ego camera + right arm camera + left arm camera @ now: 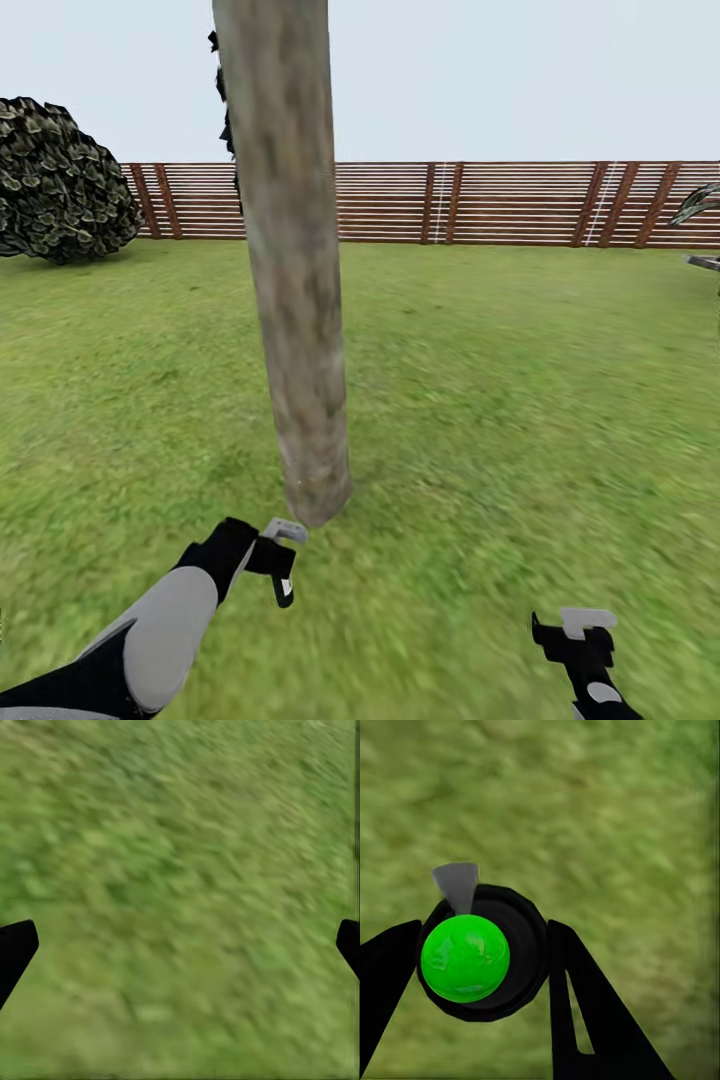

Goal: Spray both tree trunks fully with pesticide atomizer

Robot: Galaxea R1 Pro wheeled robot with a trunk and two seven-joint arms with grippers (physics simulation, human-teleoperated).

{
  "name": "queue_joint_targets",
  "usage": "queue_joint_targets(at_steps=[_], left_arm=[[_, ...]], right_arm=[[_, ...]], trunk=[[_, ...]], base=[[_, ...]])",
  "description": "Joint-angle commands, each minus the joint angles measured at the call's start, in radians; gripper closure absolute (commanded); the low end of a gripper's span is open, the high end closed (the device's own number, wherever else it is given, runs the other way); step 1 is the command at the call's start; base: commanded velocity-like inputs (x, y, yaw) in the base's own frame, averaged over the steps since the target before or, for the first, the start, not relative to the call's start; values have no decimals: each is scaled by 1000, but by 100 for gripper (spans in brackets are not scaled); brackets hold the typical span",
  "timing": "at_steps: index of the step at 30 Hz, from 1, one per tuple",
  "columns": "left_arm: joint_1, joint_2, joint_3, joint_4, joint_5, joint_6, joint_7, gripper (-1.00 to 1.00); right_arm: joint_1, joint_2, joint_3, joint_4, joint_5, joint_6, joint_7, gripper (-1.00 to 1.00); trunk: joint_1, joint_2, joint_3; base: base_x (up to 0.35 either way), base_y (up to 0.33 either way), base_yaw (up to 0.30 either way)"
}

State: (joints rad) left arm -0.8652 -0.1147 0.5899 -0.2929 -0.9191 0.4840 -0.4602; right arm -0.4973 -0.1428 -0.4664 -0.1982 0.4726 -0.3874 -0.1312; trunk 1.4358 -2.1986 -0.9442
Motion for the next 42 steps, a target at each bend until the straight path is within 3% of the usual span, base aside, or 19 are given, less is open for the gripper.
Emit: queue_joint_targets(at_steps=[1,5,7,9,10,12,13,14,15,16,19,24,27,32,34,36,40,41,42], left_arm=[[-4,-1,8,-3,-9,6,-7,100],[-41,-7,9,-3,-5,11,-9,100],[-77,-34,10,-3,-5,17,-9,100],[-107,-34,9,-4,-5,71,-10,100],[-113,-27,8,-15,-7,97,-11,100],[-112,22,6,-116,-10,153,-15,100],[-112,23,6,-123,-11,159,-15,100],[-112,20,5,-129,-12,166,-15,100],[-121,-36,4,-130,-11,173,-15,100],[-130,-55,3,-130,-8,174,-18,100],[-147,-58,1,-130,-7,175,-43,100],[-144,-38,-13,-141,-26,173,-60,100],[-137,-28,-85,-143,-44,173,-84,100],[-147,-35,-148,-141,-45,177,-206,100],[-173,-37,-158,-147,-46,225,-246,100],[-212,-29,-160,-149,-50,238,-249,100],[-233,39,-161,-154,-49,263,-250,100],[-231,68,-161,-152,-46,274,-250,100],[-230,66,-161,-150,-47,276,-250,100]], right_arm=[[0,0,-6,2,11,-4,-4,-100],[0,0,-6,2,11,-4,-4,-100],[0,0,-6,2,11,-4,-4,-100],[3,0,-6,2,11,-4,-4,-100],[6,0,-6,2,11,-4,-4,-100],[9,0,-6,2,11,-4,-4,-100],[9,0,-6,2,11,-4,-4,-100],[9,-1,-6,2,11,-4,-4,-100],[11,-1,-6,2,11,-4,-4,-100],[11,-1,-6,2,11,-4,-4,-100],[11,-2,-6,2,11,-4,-4,-100],[11,-3,-6,2,11,-4,-4,-100],[11,-3,-6,2,11,-4,-4,-100],[11,-3,-6,2,11,-4,-4,-100],[11,-3,-6,2,11,-4,-4,-100],[12,-5,-6,2,11,-4,-4,-100],[16,-6,-6,2,11,-4,-4,-100],[17,-6,-6,2,11,-4,-4,-100],[17,-6,-6,1,11,-4,-4,-100]], trunk=[[-1,0,-1],[-1,0,-1],[-1,0,-1],[-1,0,-1],[-1,0,-1],[-1,0,-1],[-1,0,-1],[-1,0,-1],[-1,0,-1],[-1,0,-1],[-1,0,-1],[-1,0,-1],[-1,0,-1],[-1,0,-1],[-1,0,-1],[-1,0,-1],[-1,0,-1],[-1,0,-1],[-1,0,-1]], base=[[-279,-151,0],[-148,-37,0],[-20,-5,0],[-6,-1,0],[-3,-1,0],[-1,0,0],[0,0,0],[0,0,0],[0,0,0],[0,0,0],[0,0,0],[-45,0,0],[-303,0,0],[-331,0,0],[-105,0,0],[-6,0,0],[-1,0,0],[0,0,0],[0,0,0]])
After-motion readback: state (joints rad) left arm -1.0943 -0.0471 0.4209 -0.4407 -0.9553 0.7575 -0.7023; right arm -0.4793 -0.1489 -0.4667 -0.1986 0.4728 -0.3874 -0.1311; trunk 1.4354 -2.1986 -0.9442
